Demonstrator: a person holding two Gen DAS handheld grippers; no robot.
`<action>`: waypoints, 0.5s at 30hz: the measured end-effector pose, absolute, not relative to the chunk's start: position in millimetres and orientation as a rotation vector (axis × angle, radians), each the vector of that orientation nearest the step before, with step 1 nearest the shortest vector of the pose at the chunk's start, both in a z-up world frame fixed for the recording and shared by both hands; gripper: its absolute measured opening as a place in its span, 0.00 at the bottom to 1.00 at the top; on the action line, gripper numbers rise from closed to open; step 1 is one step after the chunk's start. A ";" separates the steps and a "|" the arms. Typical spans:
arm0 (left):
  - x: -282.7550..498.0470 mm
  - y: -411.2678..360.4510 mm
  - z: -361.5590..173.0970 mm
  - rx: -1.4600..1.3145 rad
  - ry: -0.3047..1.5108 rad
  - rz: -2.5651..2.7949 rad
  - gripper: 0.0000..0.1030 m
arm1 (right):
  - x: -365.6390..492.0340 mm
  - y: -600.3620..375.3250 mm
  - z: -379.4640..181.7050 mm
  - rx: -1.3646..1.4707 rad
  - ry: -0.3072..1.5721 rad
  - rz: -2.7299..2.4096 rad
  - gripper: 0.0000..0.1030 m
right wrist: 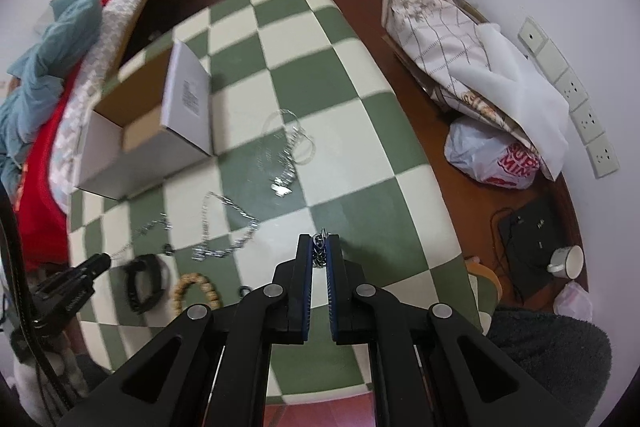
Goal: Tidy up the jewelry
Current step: 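Carry both held chains over the white box and open both grippers inside it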
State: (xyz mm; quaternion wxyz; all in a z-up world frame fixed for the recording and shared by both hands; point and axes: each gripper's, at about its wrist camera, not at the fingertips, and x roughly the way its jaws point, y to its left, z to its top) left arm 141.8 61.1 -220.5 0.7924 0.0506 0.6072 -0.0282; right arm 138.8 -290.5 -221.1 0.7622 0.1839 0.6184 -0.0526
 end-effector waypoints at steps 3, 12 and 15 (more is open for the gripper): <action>153.0 42.4 -190.5 0.097 1.284 -0.071 0.09 | 139.6 -287.0 -203.6 0.402 1.323 -0.087 0.06; 61.6 99.2 -102.8 0.087 1.161 -0.116 0.09 | 143.0 -267.7 -167.5 0.338 1.272 -0.031 0.06; 57.3 133.3 -79.4 0.088 1.133 -0.128 0.09 | 143.4 -262.2 -158.2 0.325 1.259 -0.013 0.06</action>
